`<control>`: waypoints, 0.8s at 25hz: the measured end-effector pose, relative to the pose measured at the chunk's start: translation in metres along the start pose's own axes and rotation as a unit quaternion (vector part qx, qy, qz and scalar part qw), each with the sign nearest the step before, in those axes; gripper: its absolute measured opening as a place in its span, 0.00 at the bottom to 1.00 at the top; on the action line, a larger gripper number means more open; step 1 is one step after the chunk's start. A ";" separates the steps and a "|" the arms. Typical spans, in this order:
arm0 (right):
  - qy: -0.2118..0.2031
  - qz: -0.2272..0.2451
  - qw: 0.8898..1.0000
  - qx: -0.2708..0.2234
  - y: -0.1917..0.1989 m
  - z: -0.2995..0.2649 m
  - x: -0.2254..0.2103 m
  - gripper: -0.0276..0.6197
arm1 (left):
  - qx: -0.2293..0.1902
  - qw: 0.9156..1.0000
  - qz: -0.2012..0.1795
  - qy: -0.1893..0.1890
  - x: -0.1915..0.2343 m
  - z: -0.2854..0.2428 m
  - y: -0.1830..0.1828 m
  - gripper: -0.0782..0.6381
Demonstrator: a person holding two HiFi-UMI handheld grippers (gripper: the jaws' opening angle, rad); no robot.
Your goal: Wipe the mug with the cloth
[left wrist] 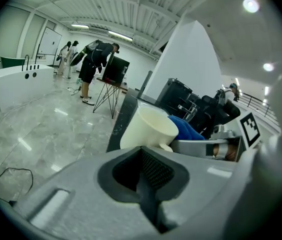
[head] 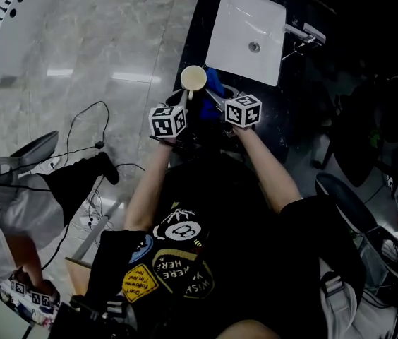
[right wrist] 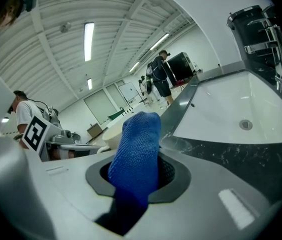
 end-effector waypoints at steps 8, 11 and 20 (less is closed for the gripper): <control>0.007 0.010 1.000 -0.017 -0.016 0.005 0.001 0.19 | 0.008 1.000 -0.011 0.022 -0.016 -0.007 0.005 0.12; 0.001 0.001 0.999 -0.043 -0.036 0.011 0.008 0.19 | 0.009 0.999 -0.016 0.031 -0.023 -0.012 0.004 0.12; -0.011 -0.050 0.999 -0.010 -0.015 -0.004 0.001 0.19 | 0.021 0.999 -0.018 0.040 -0.030 -0.016 0.008 0.12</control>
Point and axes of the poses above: the fingertips, and each gripper's own axes: z backward along the fingers, x to its left, y out of its underside, the point moved 1 cm from there along z, backward along the fingers
